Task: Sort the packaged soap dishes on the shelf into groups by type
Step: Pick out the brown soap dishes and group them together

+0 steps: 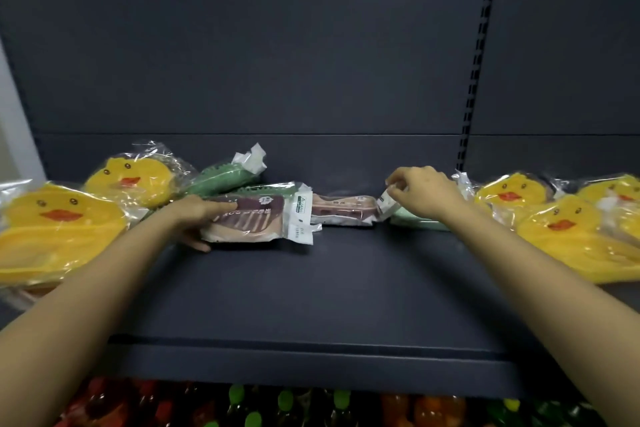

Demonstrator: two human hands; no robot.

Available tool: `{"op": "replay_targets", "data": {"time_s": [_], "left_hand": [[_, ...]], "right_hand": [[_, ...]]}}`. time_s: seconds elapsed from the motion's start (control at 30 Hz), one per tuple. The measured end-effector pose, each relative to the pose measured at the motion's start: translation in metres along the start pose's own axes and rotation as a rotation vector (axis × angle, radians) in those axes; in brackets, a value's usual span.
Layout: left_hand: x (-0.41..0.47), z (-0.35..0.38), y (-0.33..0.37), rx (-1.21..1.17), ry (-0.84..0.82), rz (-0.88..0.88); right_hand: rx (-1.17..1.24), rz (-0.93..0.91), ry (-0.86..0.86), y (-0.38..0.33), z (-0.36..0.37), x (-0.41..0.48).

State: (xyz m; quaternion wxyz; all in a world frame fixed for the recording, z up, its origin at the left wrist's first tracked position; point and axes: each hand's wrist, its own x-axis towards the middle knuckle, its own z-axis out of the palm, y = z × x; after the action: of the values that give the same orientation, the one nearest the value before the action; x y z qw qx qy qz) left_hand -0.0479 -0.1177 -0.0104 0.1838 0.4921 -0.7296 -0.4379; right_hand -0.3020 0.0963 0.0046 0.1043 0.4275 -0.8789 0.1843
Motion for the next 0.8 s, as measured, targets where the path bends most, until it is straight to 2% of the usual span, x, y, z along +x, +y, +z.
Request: {"op": "replay_targets", "data": {"time_s": [0.17, 0.33, 0.47, 0.67, 0.8], "left_hand": [[0.010, -0.007, 0.004, -0.087, -0.132, 0.009], [0.007, -0.020, 0.016, -0.170, -0.081, 0.136], [0.002, -0.034, 0.019, -0.208, -0.052, 0.191], [-0.006, -0.050, 0.014, -0.202, -0.034, 0.220], [-0.007, -0.057, 0.010, -0.193, -0.038, 0.232]], "right_hand": [[0.076, 0.112, 0.029, -0.012, 0.017, -0.003], [0.113, 0.182, 0.036, -0.024, 0.025, 0.006], [0.046, 0.243, 0.026, -0.036, 0.032, 0.019], [-0.165, 0.291, -0.109, -0.051, 0.051, 0.035], [-0.154, 0.369, -0.236, -0.050, 0.048, 0.045]]}}
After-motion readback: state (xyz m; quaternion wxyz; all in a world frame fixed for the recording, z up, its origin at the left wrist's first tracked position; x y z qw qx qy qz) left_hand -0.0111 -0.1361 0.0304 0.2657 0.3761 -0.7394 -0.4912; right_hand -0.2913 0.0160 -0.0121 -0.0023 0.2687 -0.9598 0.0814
